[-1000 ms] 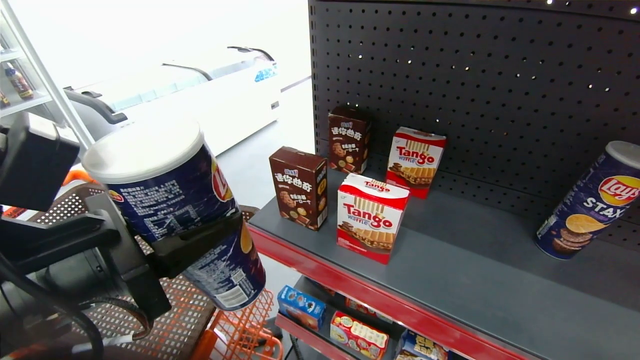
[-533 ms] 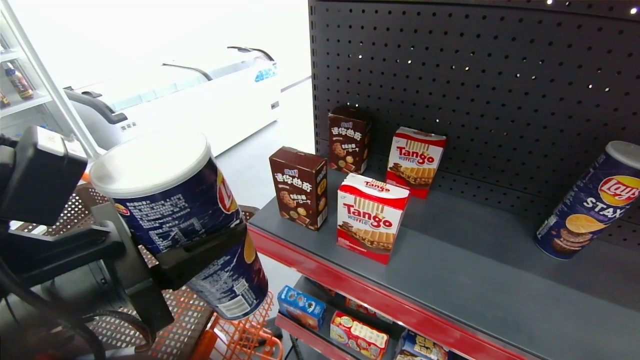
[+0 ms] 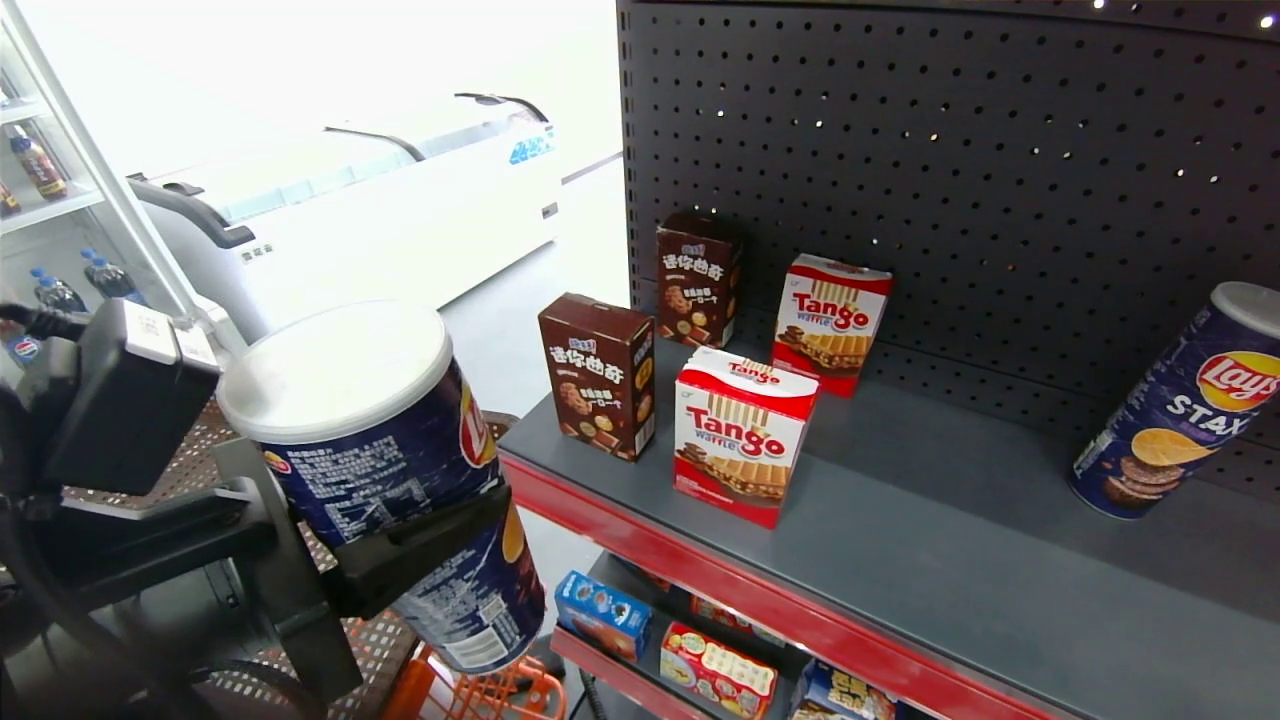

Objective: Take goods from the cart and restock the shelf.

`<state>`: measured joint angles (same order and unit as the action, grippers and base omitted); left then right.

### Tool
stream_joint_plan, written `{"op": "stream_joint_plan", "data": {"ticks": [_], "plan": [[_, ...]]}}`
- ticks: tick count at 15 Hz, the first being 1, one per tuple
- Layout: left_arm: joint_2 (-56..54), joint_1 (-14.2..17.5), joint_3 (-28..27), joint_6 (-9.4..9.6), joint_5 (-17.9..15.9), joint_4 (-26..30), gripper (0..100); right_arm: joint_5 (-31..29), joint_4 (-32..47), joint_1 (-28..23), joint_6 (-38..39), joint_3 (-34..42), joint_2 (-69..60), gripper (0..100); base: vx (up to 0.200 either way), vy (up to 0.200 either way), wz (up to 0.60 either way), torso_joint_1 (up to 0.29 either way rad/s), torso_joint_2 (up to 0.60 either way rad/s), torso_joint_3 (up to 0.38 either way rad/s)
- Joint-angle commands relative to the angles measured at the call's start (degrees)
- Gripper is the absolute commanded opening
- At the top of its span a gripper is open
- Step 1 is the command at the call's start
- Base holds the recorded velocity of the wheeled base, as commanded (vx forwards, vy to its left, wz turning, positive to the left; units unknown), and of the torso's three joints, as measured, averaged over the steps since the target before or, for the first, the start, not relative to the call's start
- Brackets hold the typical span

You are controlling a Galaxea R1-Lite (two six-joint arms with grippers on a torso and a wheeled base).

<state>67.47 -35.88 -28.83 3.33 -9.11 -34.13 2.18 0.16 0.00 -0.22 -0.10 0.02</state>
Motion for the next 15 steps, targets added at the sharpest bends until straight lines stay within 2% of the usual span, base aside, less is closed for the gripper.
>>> {"op": "stream_joint_plan", "data": {"ticks": [1,2,8,10,15], "plan": [[0.0,-0.1,0.2,0.01,-1.2,-0.1,0,0.0,0.0,0.0,0.0,0.0,0.0,100,0.000,0.000,0.00,0.000,0.00,0.000],[0.2,0.0,0.0,0.01,-2.2,-0.1,0,0.0,0.0,0.0,0.0,0.0,0.0,100,0.000,0.000,0.00,0.000,0.00,0.000],[1.5,-0.1,0.1,0.10,-2.6,-0.1,0,0.0,0.0,0.0,0.0,0.0,0.0,100,0.000,0.000,0.00,0.000,0.00,0.000],[2.1,-1.2,0.1,0.10,-2.7,-0.1,0,0.0,0.0,0.0,0.0,0.0,0.0,100,0.000,0.000,0.00,0.000,0.00,0.000],[2.4,-1.6,0.1,0.10,-2.7,-0.1,0,0.1,0.0,0.0,-0.1,0.0,0.0,100,0.000,0.000,0.00,0.000,0.00,0.000]]}}
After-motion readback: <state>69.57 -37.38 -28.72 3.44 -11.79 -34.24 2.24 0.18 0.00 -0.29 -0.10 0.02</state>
